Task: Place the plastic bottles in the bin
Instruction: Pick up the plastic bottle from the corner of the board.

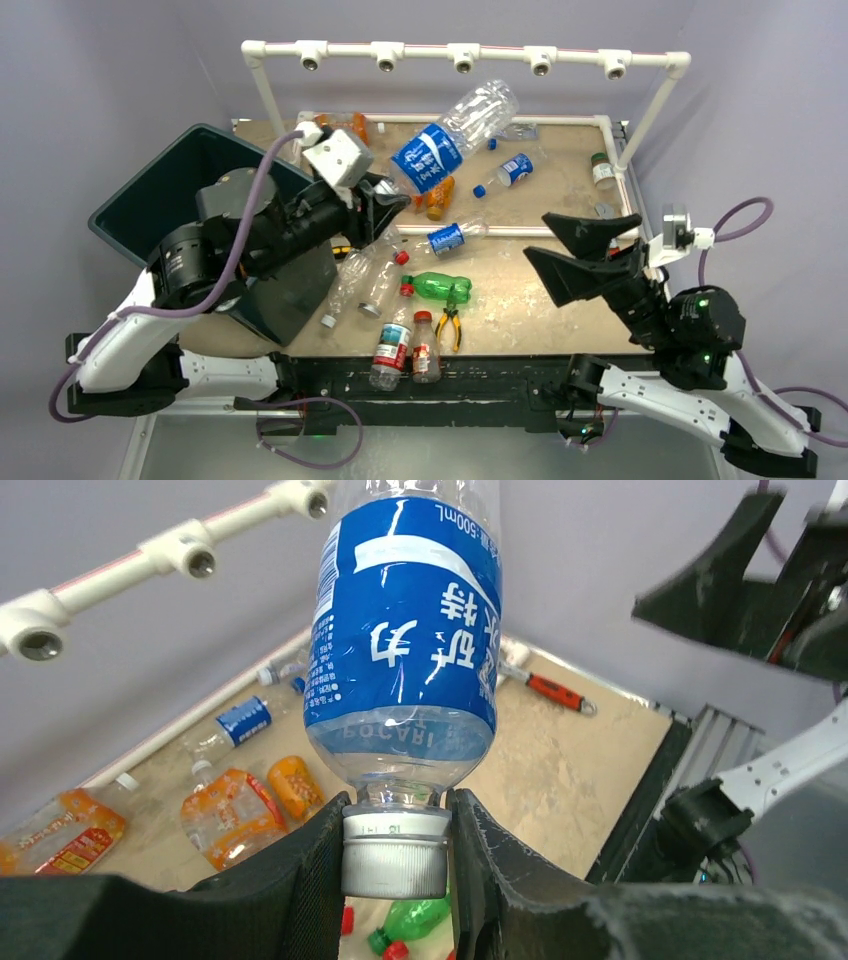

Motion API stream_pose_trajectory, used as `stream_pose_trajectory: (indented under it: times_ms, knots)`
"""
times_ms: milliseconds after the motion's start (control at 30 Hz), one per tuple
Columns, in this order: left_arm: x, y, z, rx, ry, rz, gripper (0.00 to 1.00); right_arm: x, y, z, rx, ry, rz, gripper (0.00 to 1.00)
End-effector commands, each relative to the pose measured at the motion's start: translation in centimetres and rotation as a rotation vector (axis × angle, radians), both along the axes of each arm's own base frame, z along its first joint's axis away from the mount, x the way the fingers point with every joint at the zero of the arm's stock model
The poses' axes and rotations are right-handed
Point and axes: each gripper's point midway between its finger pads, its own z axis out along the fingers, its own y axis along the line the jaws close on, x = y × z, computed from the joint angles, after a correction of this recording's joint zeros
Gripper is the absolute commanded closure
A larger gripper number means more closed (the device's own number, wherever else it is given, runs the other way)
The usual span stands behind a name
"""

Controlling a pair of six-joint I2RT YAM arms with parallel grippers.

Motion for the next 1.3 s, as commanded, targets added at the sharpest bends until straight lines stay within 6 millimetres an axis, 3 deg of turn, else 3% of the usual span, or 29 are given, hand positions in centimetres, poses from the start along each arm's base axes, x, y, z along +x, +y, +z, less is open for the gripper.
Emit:
stream_pose_trajectory:
  times_ms: [0,167,300,467,533,733,867,967,1067,1267]
  knots:
    - [-0.9,-2.2,-6.4,0.27,0.138,-0.1,1.0,0.9,-2.3,4.9,-0.008,-0.065,-0.134,0.01]
    - [-1.3,-3.3,-10.0,0.35,0.184,-0.152,1.0,1.9,-4.0,4.4,-0.073,-0.025,-0.229,0.01]
    - [-2.0,-4.8,-13.2,0.45,0.243,-0.227,1.0,3.6,-1.4,1.8,-0.276,0.066,-0.238,0.01]
    - [-2.4,-6.0,-16.1,0.573,0.331,-0.277,1.0,4.0,2.6,-4.8,-0.633,0.134,-0.134,0.02]
    - [-2.5,-6.4,-16.0,0.587,0.302,-0.318,1.0,3.3,3.3,-6.8,-0.676,0.13,-0.076,0.04]
    - [-4.2,-6.7,-15.0,0.578,0.198,-0.478,1.0,0.4,3.2,-8.0,-0.692,0.002,0.064,0.05]
    - [-5.6,-6.5,-14.2,0.526,0.098,-0.579,1.0,-0.7,3.8,-10.5,-0.79,-0.049,0.148,0.08]
    - [-6.5,-6.5,-14.0,0.49,0.039,-0.639,1.0,-1.0,4.1,-12.4,-0.86,-0.095,0.185,0.1]
    - [-6.8,-6.4,-14.1,0.494,0.001,-0.669,1.0,-1.7,4.5,-12.6,-0.883,-0.146,0.237,0.1]
    - [-7.0,-6.9,-15.1,0.545,-0.049,-0.74,1.0,-0.8,6.0,-14.3,-0.986,-0.132,0.262,0.1]
